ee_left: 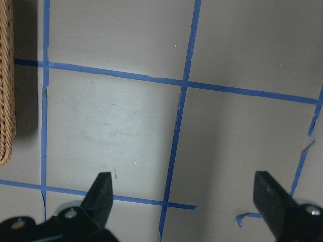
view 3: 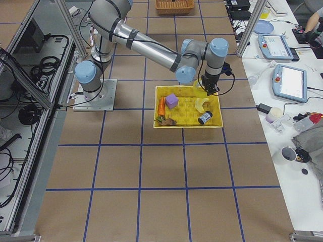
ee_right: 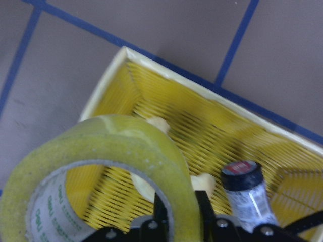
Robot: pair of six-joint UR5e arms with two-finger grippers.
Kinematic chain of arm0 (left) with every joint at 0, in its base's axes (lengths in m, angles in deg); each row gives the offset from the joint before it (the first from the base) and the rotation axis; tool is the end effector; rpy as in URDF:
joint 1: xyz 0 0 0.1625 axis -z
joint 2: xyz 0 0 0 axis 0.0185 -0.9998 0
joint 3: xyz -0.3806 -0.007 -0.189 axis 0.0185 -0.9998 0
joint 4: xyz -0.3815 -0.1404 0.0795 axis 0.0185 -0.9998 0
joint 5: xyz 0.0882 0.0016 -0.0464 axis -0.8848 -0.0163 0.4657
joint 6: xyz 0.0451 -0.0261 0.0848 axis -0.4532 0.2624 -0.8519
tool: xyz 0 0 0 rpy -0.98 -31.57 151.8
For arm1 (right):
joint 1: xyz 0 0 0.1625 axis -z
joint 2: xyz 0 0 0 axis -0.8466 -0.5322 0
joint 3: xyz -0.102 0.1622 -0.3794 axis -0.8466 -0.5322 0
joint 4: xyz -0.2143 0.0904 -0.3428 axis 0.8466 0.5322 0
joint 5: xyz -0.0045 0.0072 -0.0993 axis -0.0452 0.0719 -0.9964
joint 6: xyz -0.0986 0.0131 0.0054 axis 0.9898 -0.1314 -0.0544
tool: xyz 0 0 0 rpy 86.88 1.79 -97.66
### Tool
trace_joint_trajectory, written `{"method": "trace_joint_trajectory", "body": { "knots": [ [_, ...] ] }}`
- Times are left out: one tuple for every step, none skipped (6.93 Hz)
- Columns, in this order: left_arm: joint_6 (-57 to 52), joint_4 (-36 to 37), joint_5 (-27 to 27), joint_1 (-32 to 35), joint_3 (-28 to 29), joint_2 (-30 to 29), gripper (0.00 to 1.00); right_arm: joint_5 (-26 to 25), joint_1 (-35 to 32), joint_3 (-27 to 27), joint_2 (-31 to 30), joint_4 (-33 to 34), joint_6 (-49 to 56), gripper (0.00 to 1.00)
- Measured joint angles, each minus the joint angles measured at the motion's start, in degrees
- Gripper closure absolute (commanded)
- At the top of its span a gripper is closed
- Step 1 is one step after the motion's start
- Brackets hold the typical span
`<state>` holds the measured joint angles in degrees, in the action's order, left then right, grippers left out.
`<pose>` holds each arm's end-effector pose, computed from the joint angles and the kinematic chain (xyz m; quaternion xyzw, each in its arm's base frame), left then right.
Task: Transfer tape with both arms
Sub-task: 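Carry the tape roll with the right gripper to the table center and set it down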
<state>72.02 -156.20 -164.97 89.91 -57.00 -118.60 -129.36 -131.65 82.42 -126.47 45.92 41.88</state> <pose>-0.1220 -0.5083 0.4387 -0.0767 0.9970 -0.0042 0.0057 -0.0592 -0.6849 0.3374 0.2056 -0.9777 0.0391 0.0163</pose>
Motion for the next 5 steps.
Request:
{"method": "trace_joint_trajectory", "body": {
  "knots": [
    [0.0, 0.0, 0.1, 0.0, 0.0, 0.0, 0.0, 0.0, -5.0, -0.7, 0.5, -0.2, -8.1, 1.0],
    [0.0, 0.0, 0.1, 0.0, 0.0, 0.0, 0.0, -0.3, -10.2, -1.8, 1.7, -0.2, -16.8, 1.0],
    [0.0, 0.0, 0.1, 0.0, 0.1, 0.0, 0.0, -0.2, -14.1, -4.0, 3.9, -0.1, -24.7, 1.0],
    [-0.3, 0.0, -0.2, -0.1, 0.1, 0.0, 0.0, 0.2, -17.1, -7.8, 7.8, 0.0, -29.7, 1.0],
    [-1.1, 0.1, -0.6, -0.1, 0.1, 0.0, 0.0, 0.8, -19.8, -12.6, 12.4, -0.1, -32.7, 1.0]
  ]
}}
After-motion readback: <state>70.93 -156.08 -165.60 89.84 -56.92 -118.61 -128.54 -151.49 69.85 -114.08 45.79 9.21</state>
